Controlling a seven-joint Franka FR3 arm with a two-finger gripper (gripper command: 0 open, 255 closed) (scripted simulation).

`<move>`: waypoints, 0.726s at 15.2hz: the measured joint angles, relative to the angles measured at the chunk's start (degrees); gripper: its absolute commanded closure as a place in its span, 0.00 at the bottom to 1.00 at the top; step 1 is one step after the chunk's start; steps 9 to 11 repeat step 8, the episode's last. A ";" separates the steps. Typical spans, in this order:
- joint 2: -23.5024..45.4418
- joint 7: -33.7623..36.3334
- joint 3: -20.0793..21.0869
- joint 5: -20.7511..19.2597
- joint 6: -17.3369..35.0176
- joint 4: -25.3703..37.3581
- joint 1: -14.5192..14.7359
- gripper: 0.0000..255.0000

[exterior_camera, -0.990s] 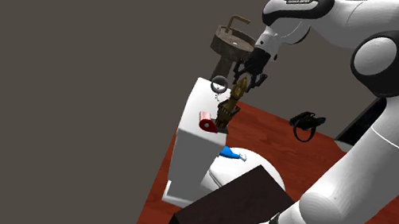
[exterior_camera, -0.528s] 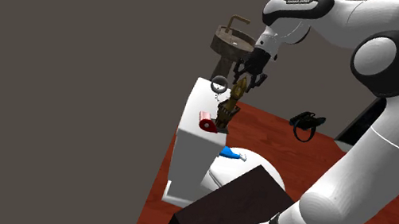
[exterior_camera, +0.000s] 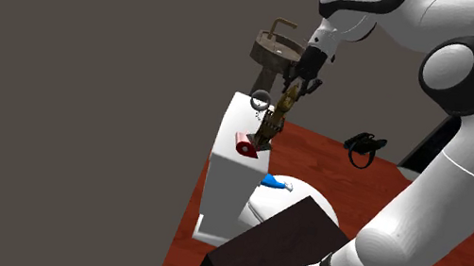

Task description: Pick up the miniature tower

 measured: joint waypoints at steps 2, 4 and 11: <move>-0.16 0.54 0.03 0.07 -1.25 1.20 0.01 1.00; -0.25 0.97 -0.03 0.09 -2.75 2.66 -0.10 1.00; -0.24 1.73 -0.10 0.22 -5.25 5.27 -0.28 1.00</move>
